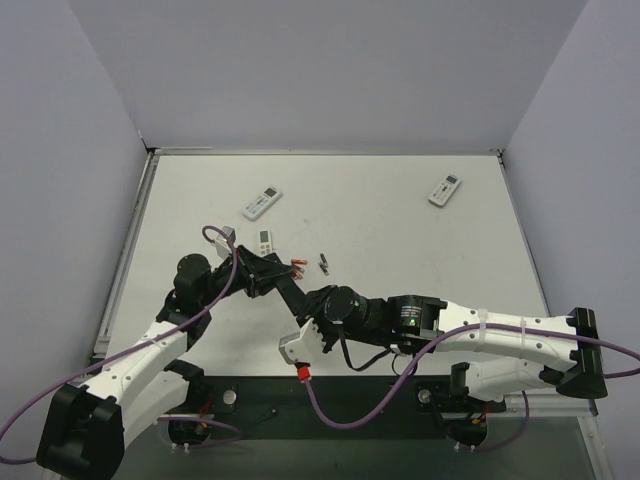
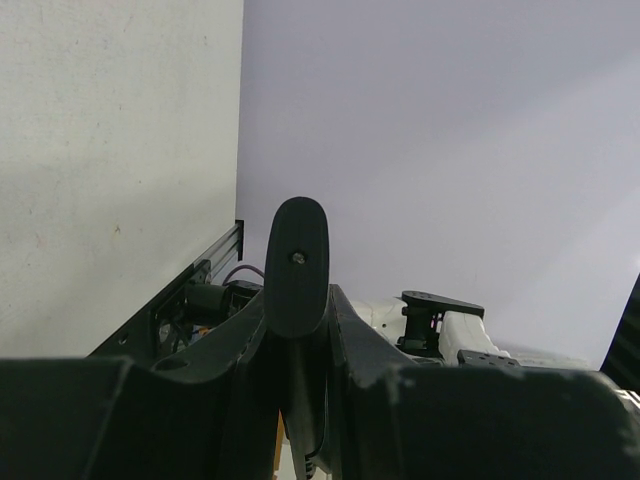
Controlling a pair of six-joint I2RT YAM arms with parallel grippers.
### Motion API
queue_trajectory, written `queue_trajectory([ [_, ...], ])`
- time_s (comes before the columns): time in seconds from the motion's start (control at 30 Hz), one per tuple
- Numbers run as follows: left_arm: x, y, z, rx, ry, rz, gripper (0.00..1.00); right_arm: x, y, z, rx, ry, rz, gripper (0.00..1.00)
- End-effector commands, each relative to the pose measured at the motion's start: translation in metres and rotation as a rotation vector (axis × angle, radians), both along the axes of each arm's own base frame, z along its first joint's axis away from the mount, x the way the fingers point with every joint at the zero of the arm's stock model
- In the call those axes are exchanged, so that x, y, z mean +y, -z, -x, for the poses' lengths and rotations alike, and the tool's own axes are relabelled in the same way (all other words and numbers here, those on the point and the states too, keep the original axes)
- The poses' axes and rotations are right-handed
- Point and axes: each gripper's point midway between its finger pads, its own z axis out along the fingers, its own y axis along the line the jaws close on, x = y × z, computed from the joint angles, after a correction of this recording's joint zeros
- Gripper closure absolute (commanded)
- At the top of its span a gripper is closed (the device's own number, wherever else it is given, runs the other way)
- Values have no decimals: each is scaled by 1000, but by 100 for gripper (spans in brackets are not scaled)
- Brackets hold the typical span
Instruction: Load the batteries into the remote control
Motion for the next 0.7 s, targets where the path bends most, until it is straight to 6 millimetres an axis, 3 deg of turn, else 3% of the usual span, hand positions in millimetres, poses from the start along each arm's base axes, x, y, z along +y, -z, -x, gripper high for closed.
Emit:
queue_trajectory([
  [0.0,2,-23,-3,-79,-17,53,100,3,-5,5,5,-18,-4,75],
  [0.67,6,-23,-5,-116,-48,51,100,2,-20,7,30,6,-65,54],
])
